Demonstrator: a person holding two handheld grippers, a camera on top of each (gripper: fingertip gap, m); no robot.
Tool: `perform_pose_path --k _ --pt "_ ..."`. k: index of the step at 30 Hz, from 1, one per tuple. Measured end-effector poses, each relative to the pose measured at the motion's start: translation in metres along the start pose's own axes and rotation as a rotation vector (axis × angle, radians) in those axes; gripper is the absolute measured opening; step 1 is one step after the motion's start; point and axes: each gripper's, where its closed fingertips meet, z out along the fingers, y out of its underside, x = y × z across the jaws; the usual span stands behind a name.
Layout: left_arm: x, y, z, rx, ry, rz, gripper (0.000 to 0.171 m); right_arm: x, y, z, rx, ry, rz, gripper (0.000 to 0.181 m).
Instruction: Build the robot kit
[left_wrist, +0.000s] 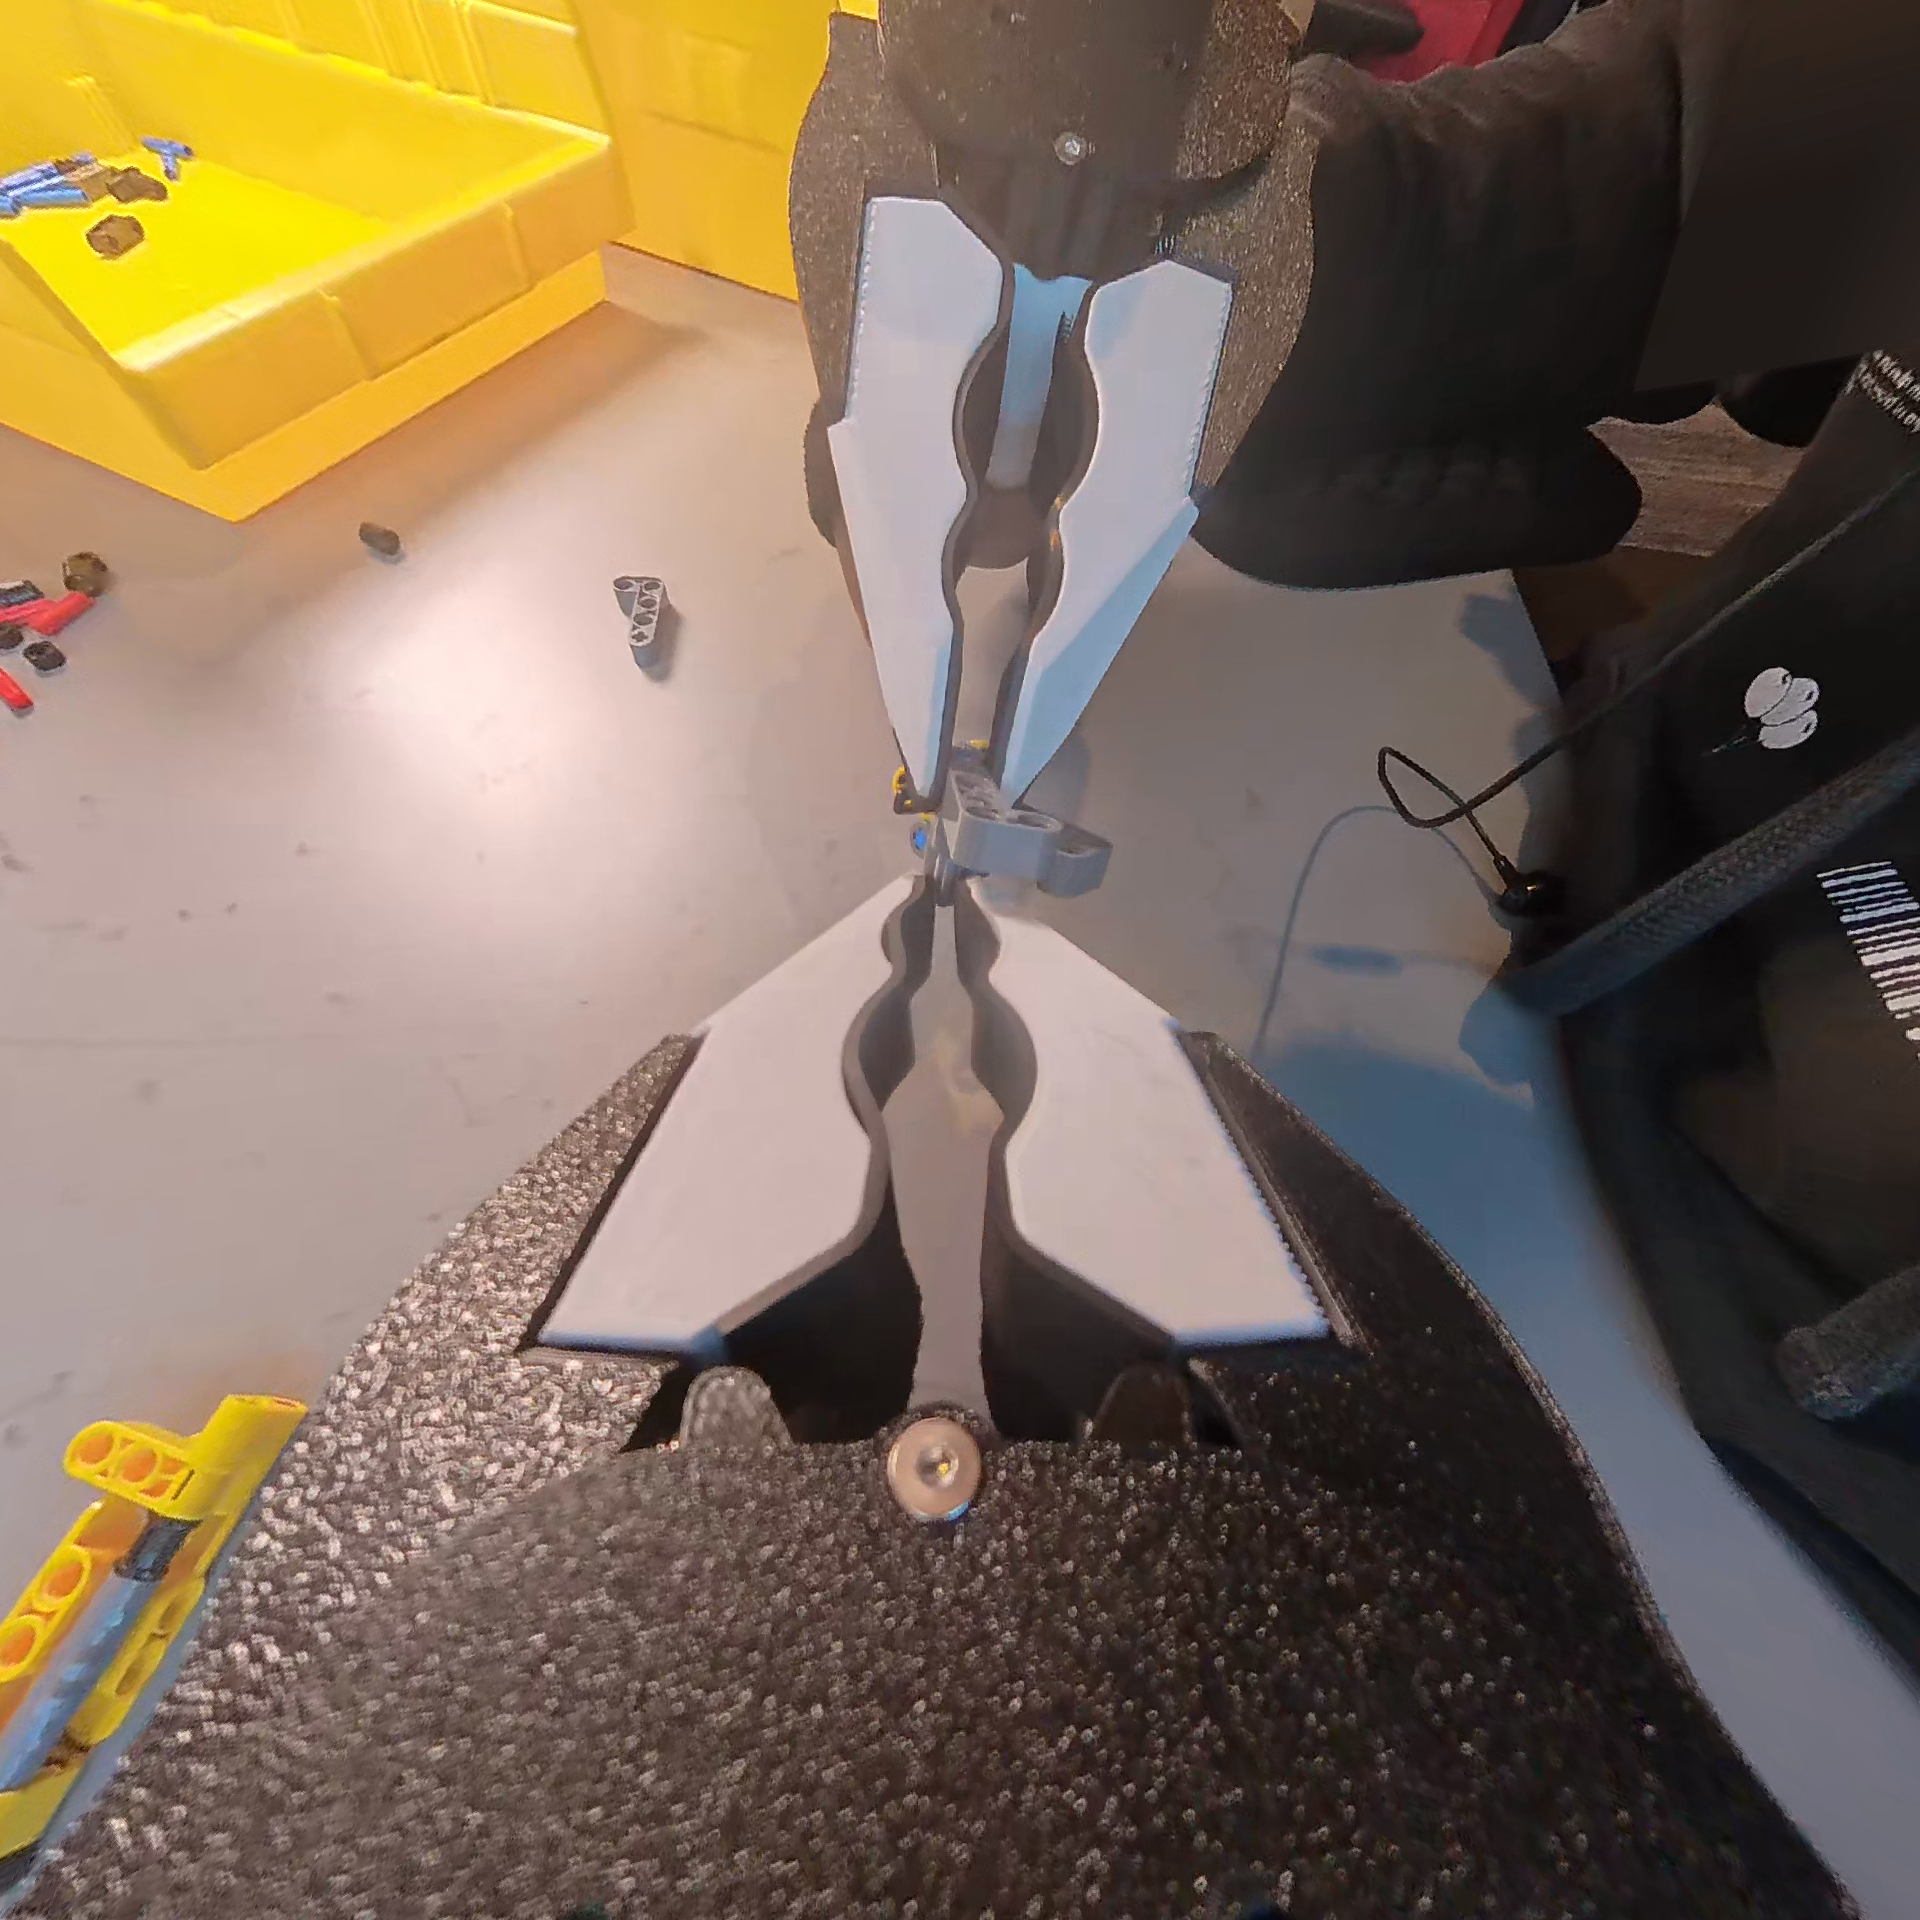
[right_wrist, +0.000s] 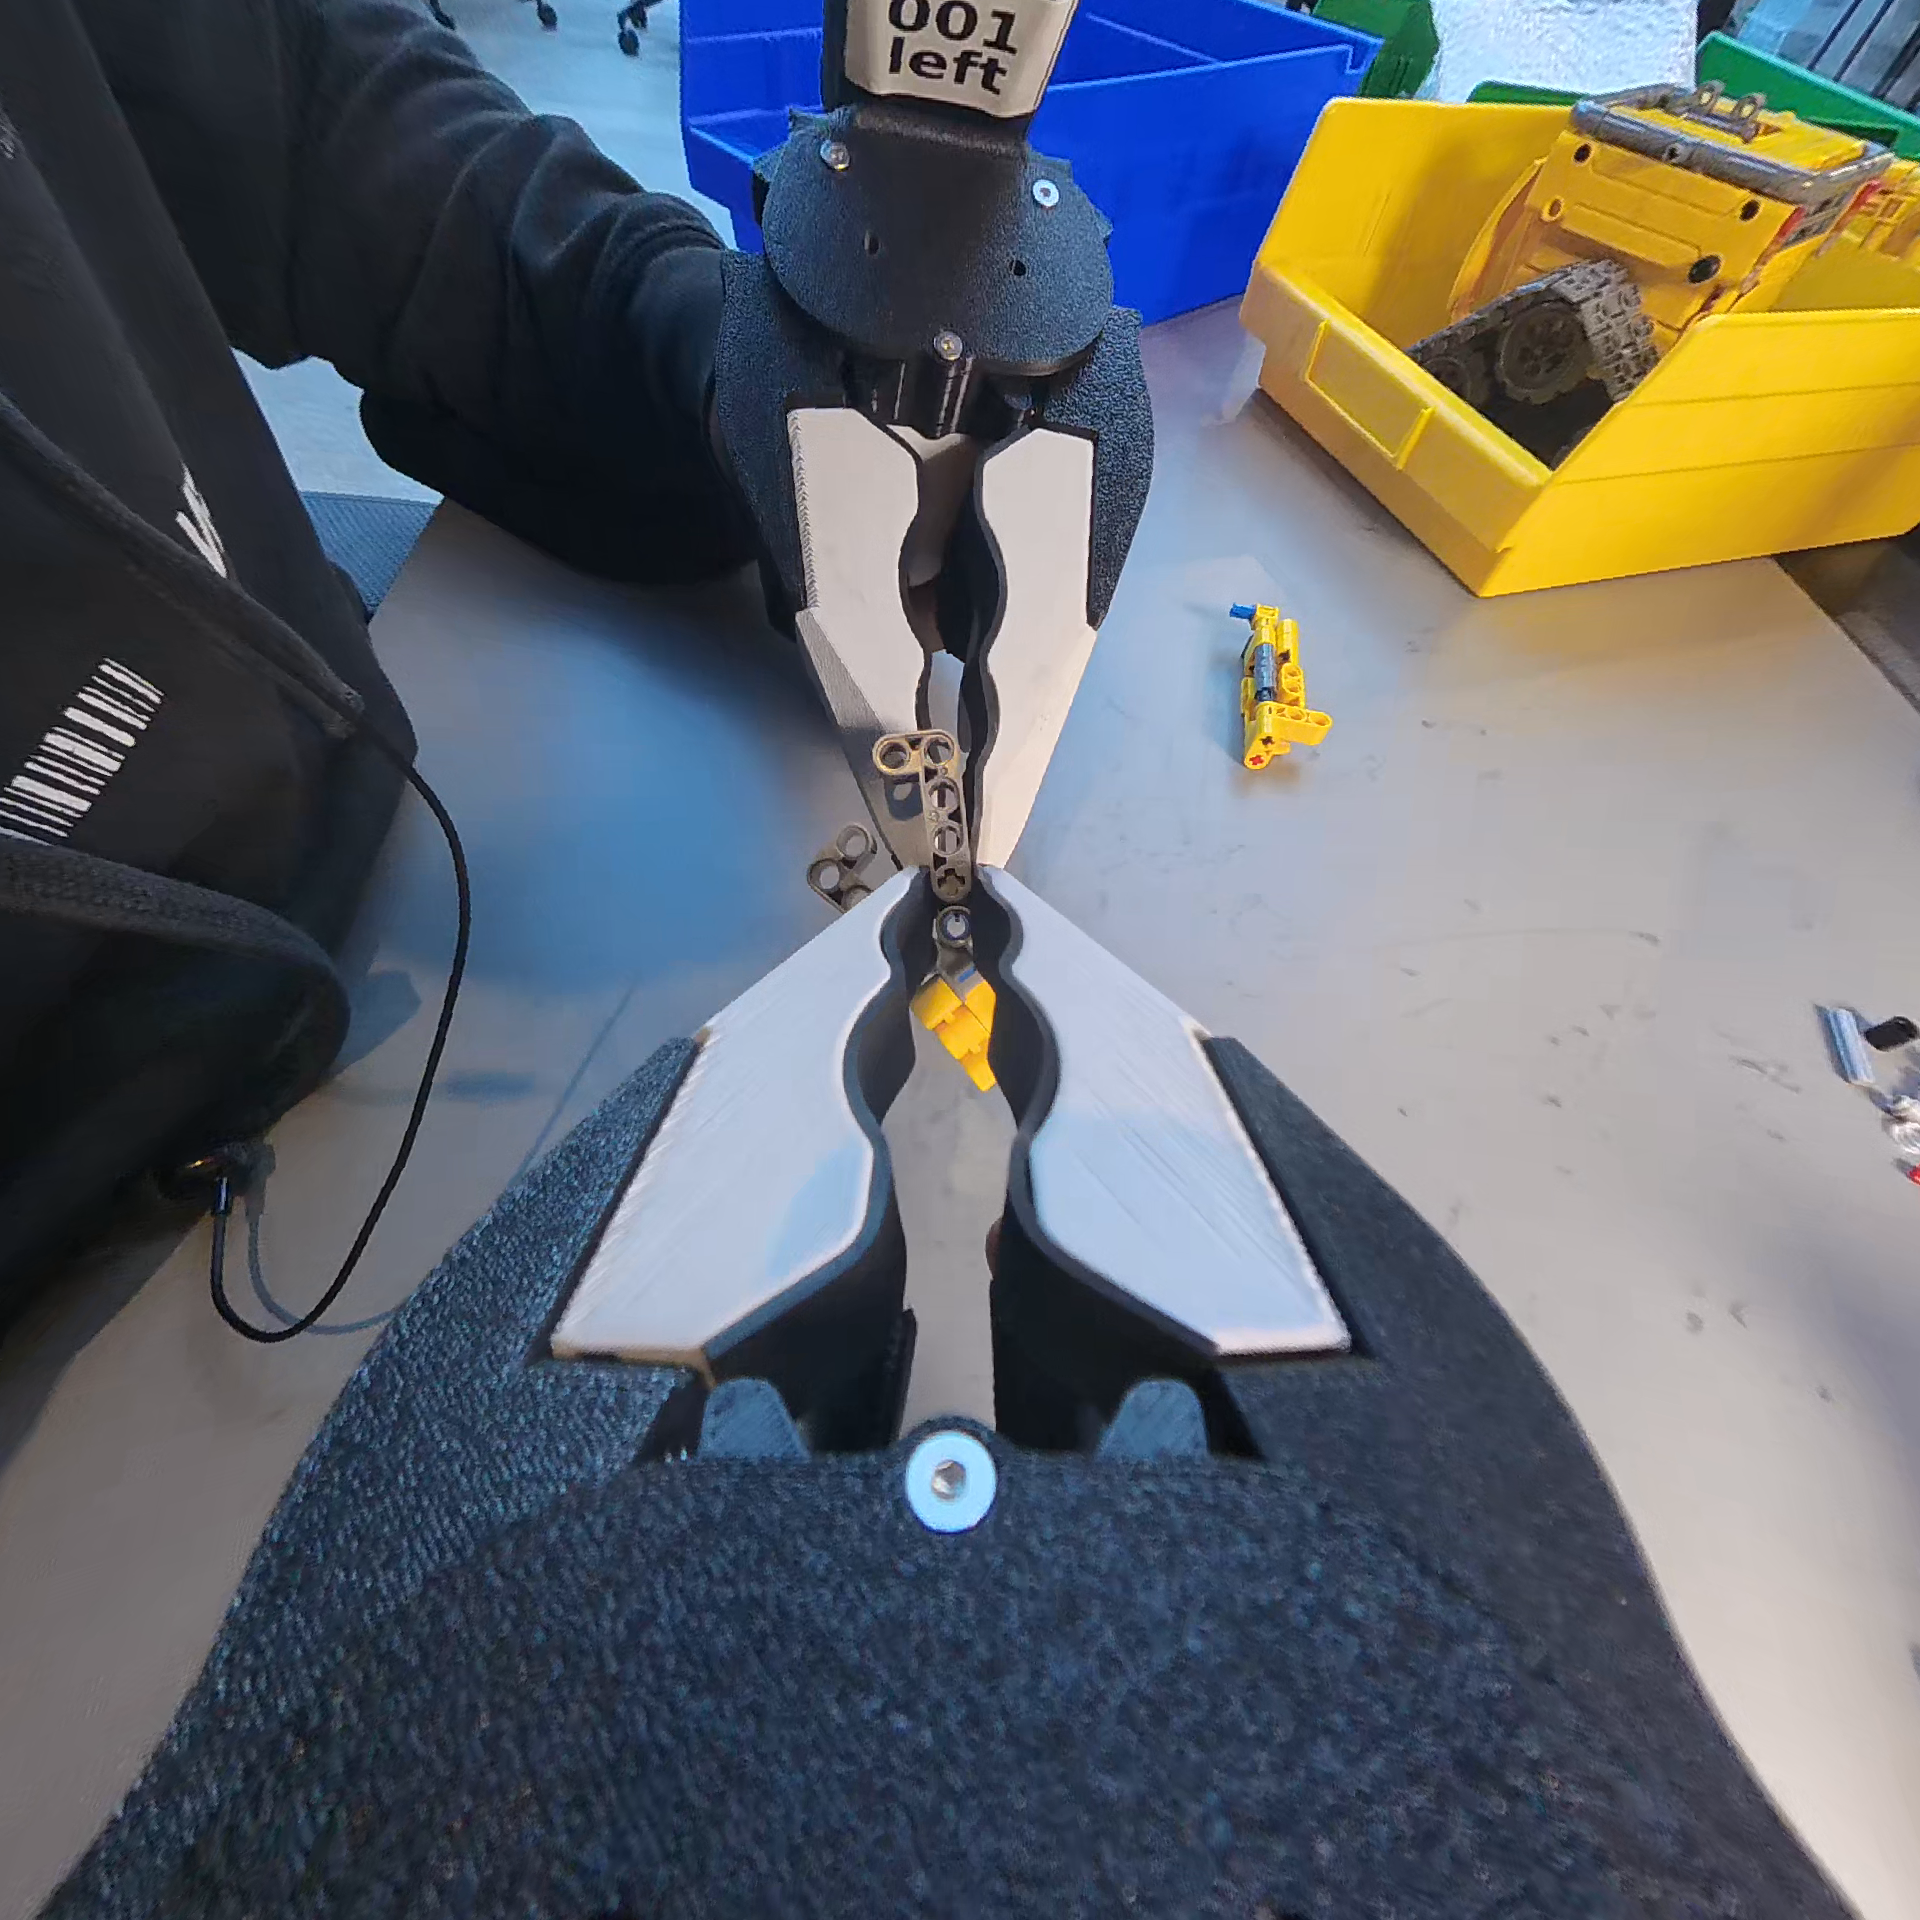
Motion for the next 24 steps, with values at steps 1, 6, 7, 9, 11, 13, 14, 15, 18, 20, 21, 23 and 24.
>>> perform_pose_path --k 1,6,7,9,11,13,14,15,18,20,21,23,24 --pt "0.0002 0.0007 0.0004 -0.005 -0.001 0.005 0.000 -0.0002 0.0009 0.0003 -0.006 0.000 -0.003 0.007" --pt "0.0003 0.0027 0.0010 -0.020 -0.012 0.023 0.000 -0.0015 0.0032 0.0014 -0.024 0.000 -0.009 0.007" --pt "0.0003 0.0032 0.0011 -0.024 -0.014 0.028 0.000 -0.0017 0.0039 0.0018 -0.028 0.000 -0.010 0.007" --pt "0.0007 0.0032 0.0011 -0.027 -0.016 0.034 0.000 -0.0024 0.0045 0.0018 -0.029 -0.006 -0.005 0.007" --pt "0.0007 0.0037 0.0013 -0.032 -0.021 0.040 0.000 -0.0023 0.0053 0.0020 -0.032 -0.004 -0.004 0.007" --pt "0.0014 0.0048 0.0019 -0.039 -0.022 0.044 0.000 -0.0032 0.0064 0.0025 -0.032 -0.010 0.003 0.007" --pt "0.0020 0.0048 0.0021 -0.040 -0.021 0.045 0.000 -0.0038 0.0064 0.0027 -0.028 -0.012 0.006 0.007" --pt "0.0021 0.0047 0.0022 -0.040 -0.020 0.046 0.000 -0.0042 0.0061 0.0026 -0.024 -0.016 0.011 0.007" --pt "0.0023 0.0055 0.0027 -0.045 -0.024 0.053 0.000 -0.0044 0.0070 0.0030 -0.027 -0.019 0.015 0.007" --pt "0.0022 0.0051 0.0027 -0.043 -0.028 0.054 0.000 -0.0046 0.0076 0.0031 -0.028 -0.022 0.019 0.007" --pt "0.0019 0.0043 0.0025 -0.040 -0.031 0.052 0.000 -0.0042 0.0071 0.0026 -0.025 -0.019 0.019 0.007" --pt "0.0022 0.0041 0.0026 -0.042 -0.033 0.055 0.000 -0.0041 0.0069 0.0023 -0.024 -0.020 0.023 0.007" --pt "0.0024 0.0043 0.0026 -0.043 -0.034 0.057 0.000 -0.0044 0.0071 0.0025 -0.023 -0.020 0.025 0.007"
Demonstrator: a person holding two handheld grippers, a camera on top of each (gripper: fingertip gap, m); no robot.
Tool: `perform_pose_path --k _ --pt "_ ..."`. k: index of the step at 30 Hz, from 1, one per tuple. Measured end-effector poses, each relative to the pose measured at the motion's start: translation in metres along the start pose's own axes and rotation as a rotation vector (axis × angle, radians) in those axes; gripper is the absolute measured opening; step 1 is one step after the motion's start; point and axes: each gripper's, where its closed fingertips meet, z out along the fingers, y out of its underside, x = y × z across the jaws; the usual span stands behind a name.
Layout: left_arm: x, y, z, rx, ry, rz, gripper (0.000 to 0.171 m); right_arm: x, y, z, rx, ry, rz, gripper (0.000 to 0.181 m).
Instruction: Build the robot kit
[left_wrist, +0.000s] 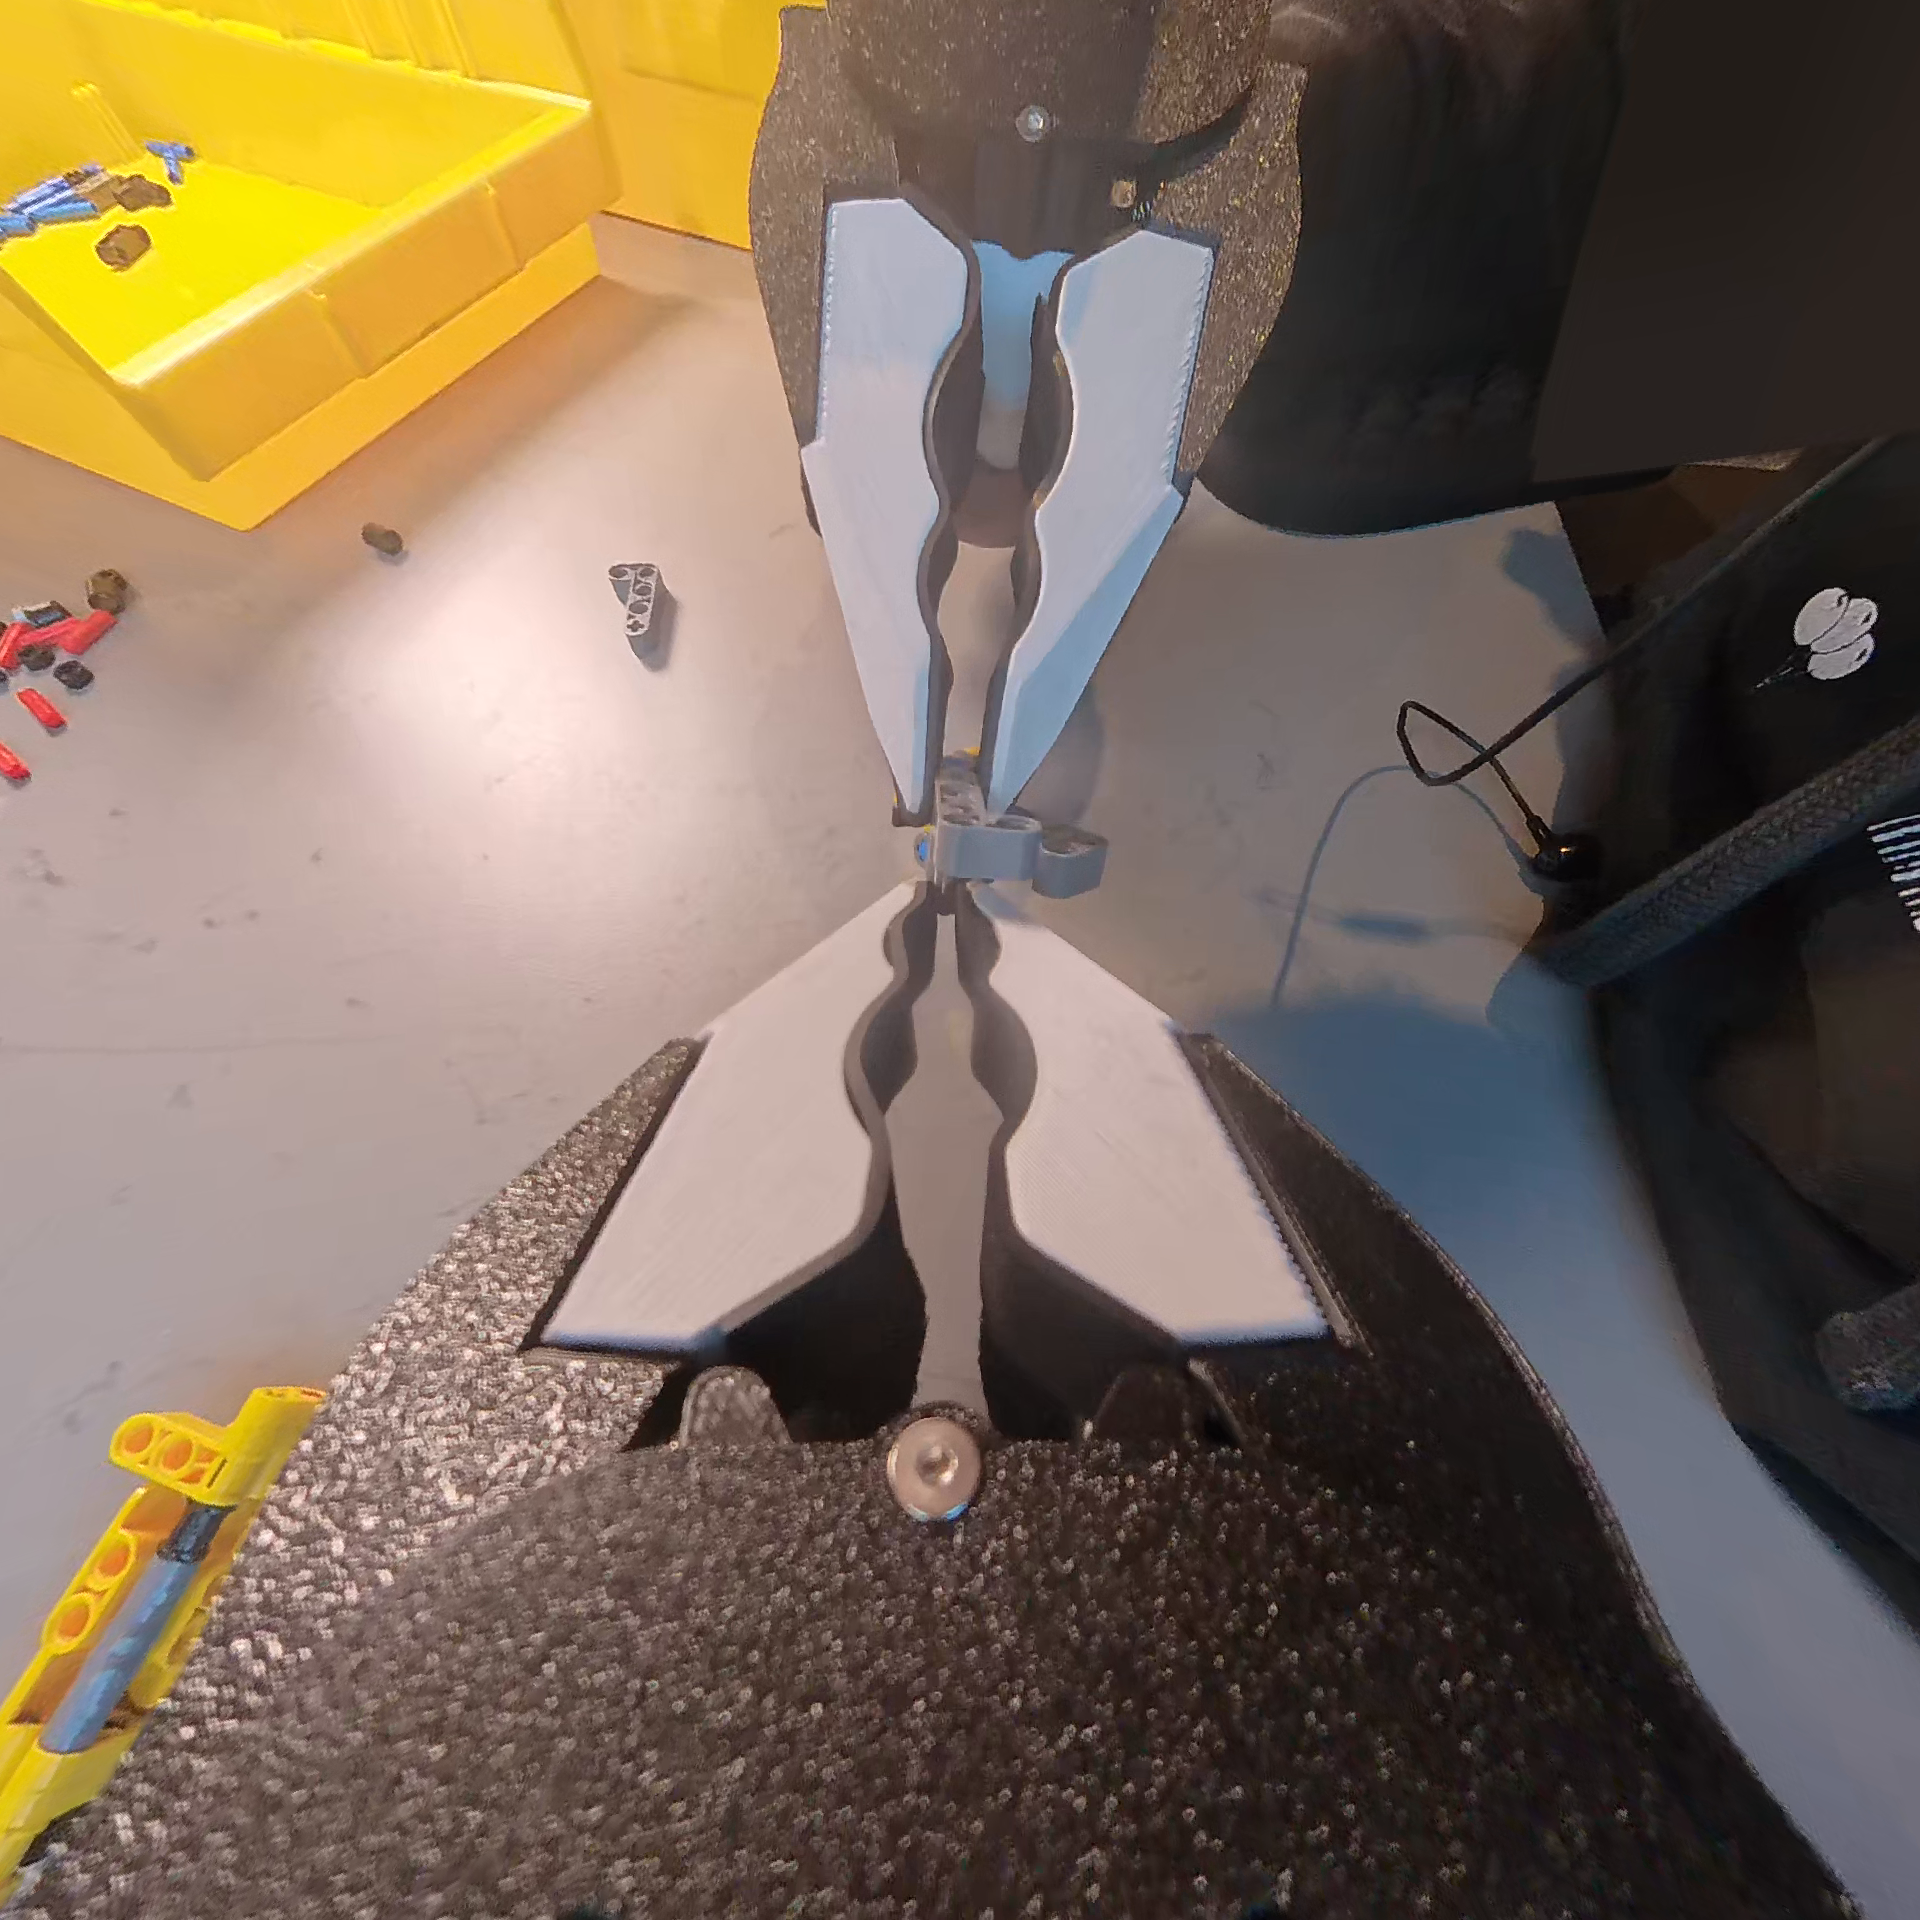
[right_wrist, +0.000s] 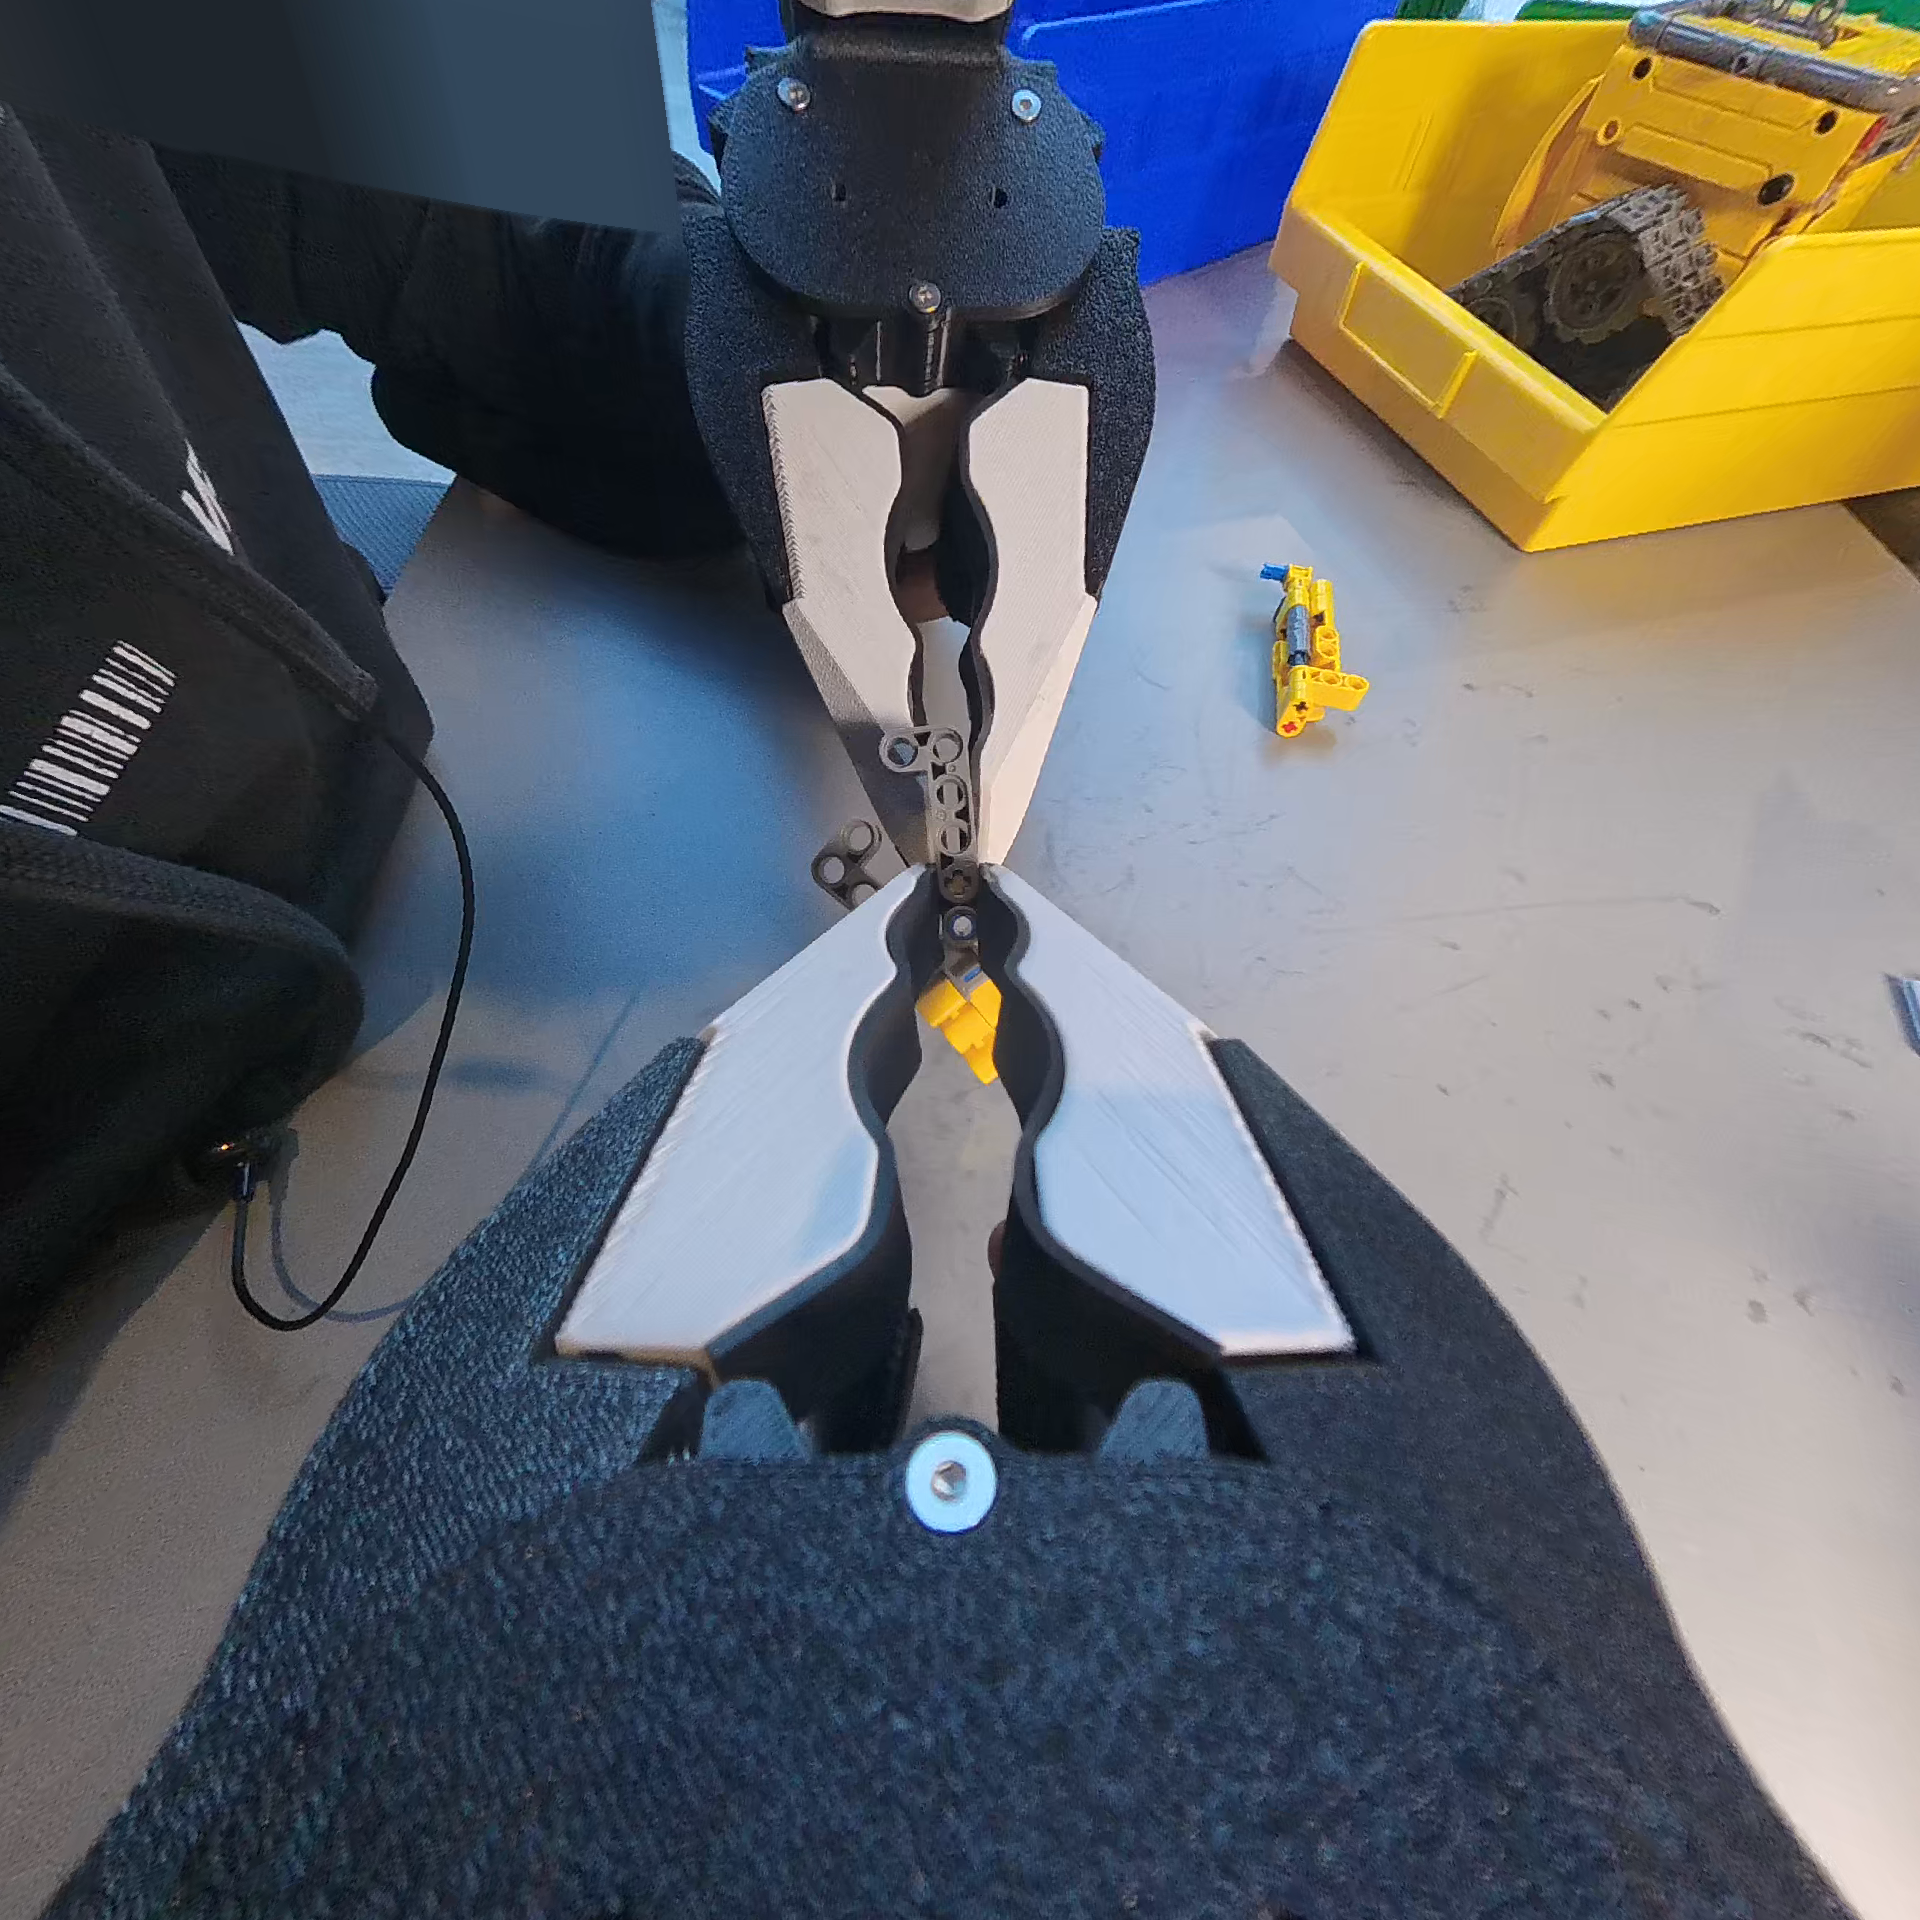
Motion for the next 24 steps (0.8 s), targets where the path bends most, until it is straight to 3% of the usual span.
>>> perform_pose_path --k 24 --pt "0.0044 -0.0077 -0.0027 0.004 -0.007 0.033 0.000 -0.0036 -0.0045 -0.0002 0.038 -0.022 0.032 0.006"
